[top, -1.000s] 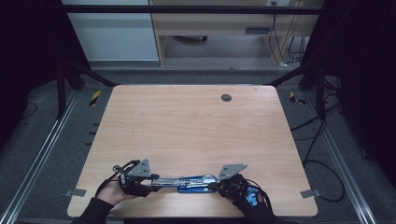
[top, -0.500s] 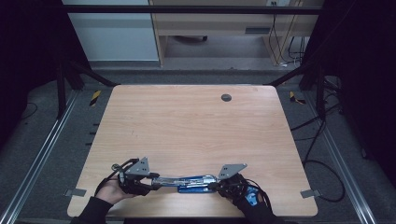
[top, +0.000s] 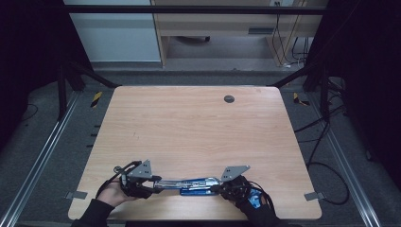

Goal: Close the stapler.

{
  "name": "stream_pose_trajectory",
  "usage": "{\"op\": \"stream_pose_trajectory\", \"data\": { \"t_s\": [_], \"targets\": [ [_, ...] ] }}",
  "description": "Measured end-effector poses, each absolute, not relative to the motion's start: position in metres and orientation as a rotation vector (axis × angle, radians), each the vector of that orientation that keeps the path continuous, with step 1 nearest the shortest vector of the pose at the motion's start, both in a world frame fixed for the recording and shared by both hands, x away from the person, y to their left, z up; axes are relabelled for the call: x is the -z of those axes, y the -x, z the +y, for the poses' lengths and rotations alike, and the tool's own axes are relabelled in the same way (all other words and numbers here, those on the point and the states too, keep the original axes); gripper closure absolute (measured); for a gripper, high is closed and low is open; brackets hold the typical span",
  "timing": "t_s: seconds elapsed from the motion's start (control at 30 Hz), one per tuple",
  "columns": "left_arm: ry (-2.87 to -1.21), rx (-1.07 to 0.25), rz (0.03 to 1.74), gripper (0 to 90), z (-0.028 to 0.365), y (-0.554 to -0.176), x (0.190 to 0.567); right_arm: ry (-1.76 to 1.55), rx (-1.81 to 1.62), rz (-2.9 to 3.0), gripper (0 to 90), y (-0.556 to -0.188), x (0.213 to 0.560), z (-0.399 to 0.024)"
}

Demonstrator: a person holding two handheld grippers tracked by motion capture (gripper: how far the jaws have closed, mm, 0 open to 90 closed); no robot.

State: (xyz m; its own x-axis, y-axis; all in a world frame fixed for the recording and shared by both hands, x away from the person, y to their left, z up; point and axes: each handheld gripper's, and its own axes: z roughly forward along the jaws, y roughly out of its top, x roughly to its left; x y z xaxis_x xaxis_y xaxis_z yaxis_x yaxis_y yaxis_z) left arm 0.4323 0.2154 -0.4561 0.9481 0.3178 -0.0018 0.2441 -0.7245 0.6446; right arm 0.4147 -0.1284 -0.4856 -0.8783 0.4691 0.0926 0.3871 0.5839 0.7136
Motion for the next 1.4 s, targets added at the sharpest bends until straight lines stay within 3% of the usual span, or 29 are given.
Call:
{"op": "stream_pose_trajectory", "data": {
  "t_s": [0.47, 1.4],
  "targets": [
    [-2.421, -0.145, 0.385, 58.0, 0.216, -0.432, 0.456, -0.691, -1.307, 2.615, 90.0, -0.413, 0.468, -0.121],
    [-2.405, -0.143, 0.400, 58.0, 0.216, -0.432, 0.457, -0.665, -1.415, 2.573, 90.0, -0.424, 0.461, -0.039]
  ]
}}
